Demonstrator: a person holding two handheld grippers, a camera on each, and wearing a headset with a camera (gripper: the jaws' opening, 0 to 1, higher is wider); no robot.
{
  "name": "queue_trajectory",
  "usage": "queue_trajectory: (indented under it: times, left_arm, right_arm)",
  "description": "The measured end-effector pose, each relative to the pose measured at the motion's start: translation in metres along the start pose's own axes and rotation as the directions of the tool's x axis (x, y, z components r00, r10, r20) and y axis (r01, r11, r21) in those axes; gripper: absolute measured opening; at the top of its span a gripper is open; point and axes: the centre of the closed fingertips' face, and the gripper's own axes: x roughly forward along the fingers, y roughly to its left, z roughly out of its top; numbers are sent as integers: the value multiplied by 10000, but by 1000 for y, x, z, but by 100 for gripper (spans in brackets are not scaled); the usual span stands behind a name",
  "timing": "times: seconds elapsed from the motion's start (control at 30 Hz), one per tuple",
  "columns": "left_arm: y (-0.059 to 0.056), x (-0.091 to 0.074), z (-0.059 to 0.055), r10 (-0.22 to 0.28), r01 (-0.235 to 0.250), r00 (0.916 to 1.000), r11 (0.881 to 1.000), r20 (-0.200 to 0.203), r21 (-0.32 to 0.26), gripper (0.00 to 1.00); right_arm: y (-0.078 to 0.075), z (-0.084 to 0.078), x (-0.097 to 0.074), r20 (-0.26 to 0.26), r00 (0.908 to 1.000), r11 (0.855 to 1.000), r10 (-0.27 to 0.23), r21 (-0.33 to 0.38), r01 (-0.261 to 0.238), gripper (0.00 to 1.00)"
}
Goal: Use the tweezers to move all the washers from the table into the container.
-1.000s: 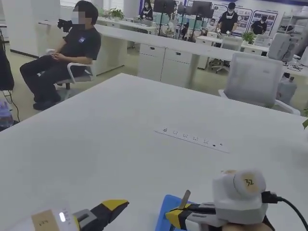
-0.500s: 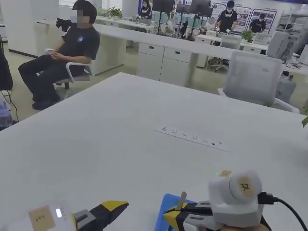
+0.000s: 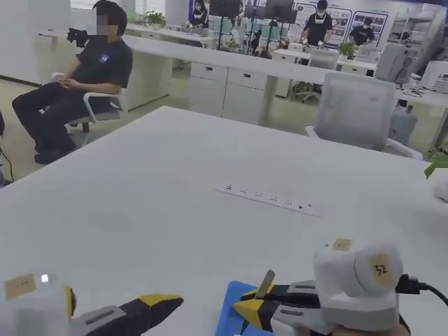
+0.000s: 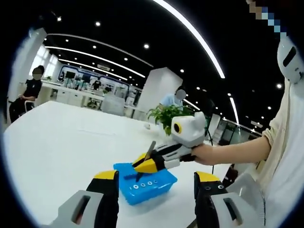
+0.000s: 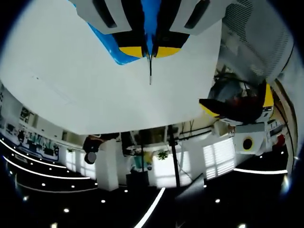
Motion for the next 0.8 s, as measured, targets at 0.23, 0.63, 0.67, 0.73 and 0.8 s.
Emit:
queue_trajectory:
  times: [0.23, 0.63, 0.67, 0.73, 0.8]
  left_arm:
    - [-7, -2, 4, -646, 821, 9921, 9825, -1074, 1670, 51]
    - [-50, 18, 1, -2481, 3241, 9260, 9089, -2846, 2625, 33]
    - [-53, 20, 2, -2726, 3399, 9211, 9112, -2779, 2327, 32]
    - [-56, 24, 5, -2980, 3567, 9134, 9141, -2772, 1929, 33]
    - [-58, 29, 7, -3051, 3679, 9091, 9074, -2836, 2033, 30]
  right_arm:
    - [16, 5, -22, 191, 9997, 9997, 125, -225, -121, 4]
    - [57, -14, -53, -784, 9882, 9831, 1319, -1170, -1405, 4]
    - [57, -15, -53, -770, 9878, 9827, 1353, -1171, -1437, 4]
    - [64, -19, -57, -874, 9811, 9788, 1724, -968, -1806, 3]
    - [69, -22, -60, -918, 9792, 9765, 1807, -1024, -1898, 4]
